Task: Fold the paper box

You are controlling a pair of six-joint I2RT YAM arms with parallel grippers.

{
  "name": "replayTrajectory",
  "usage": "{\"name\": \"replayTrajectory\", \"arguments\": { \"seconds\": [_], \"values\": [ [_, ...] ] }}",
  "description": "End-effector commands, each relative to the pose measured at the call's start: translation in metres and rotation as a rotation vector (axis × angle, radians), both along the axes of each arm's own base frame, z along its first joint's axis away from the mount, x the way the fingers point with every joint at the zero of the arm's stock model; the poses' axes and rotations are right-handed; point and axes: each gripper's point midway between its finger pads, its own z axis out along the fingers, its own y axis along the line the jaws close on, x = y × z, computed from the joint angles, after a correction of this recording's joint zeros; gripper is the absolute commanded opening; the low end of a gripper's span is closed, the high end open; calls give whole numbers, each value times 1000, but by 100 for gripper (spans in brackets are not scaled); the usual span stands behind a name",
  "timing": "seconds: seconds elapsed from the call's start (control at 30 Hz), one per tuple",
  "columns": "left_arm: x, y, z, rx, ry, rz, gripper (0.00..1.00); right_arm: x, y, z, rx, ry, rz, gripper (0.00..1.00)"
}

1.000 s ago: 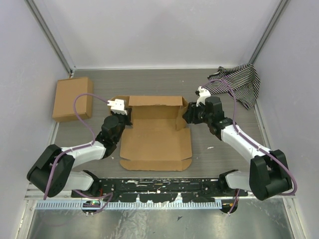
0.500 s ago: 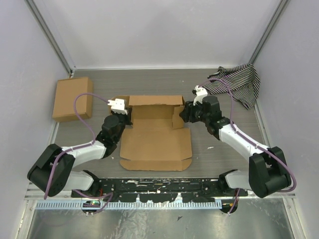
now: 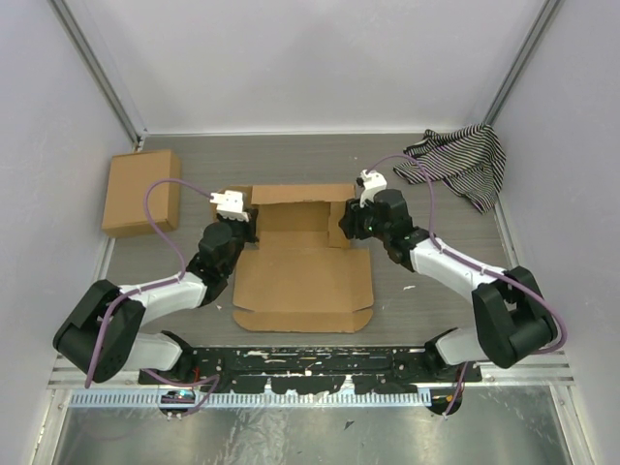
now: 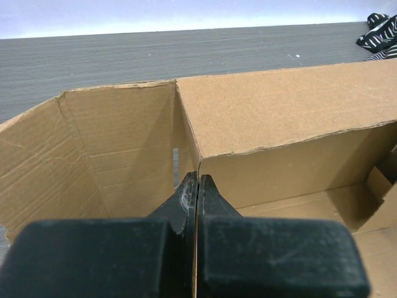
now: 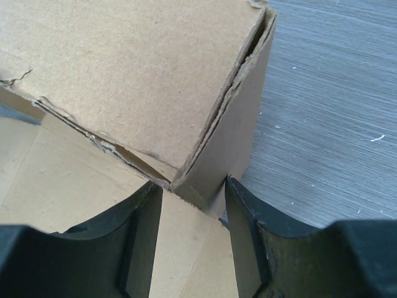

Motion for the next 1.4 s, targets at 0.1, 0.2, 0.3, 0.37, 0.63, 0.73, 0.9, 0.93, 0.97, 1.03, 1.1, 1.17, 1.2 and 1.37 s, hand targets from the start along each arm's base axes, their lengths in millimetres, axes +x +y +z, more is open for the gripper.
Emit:
{"name": "replayTrajectory", "arguments": {
  "seconds": [0.1,0.2,0.3,0.37,0.63,0.73,0.9,0.93,0.97,1.03,1.1,1.17,1.2,1.37],
  "values": [
    [-1,-12,6,-15,-2,-40,0,28,2,31,35,-141,-140,39],
    [-1,-10,7,-9,-3,-30,0,30,-4,30,10,-142,-208,23],
    [-1,-8,11,-7,-2,-21,0,30,-16,28,-32,-145,-289,10],
    [-1,-7,13,-6,7,-18,0,30,-22,26,-43,-139,-342,5],
    [-4,8,23,-31,80,85,6,22,-69,1,-123,-68,-778,1],
    [-7,20,25,-19,130,150,15,21,-77,-4,-141,-60,-841,1],
    [-17,38,33,2,199,227,30,20,-83,2,-161,-77,-863,1],
    [-19,39,36,0,199,225,32,22,-81,5,-156,-86,-848,1],
    [-21,41,39,-2,197,227,34,23,-79,9,-156,-92,-831,1],
    [-24,49,45,-1,182,259,41,25,-75,14,-163,-102,-792,1],
    [-24,62,51,22,153,315,55,27,-73,19,-172,-105,-740,1],
    [-18,75,57,53,127,369,64,28,-71,25,-175,-108,-692,1],
    [-13,82,58,58,131,391,66,28,-72,27,-180,-108,-670,1],
    [26,106,59,-48,216,419,65,29,-79,32,-199,-96,-547,1]
  ]
}}
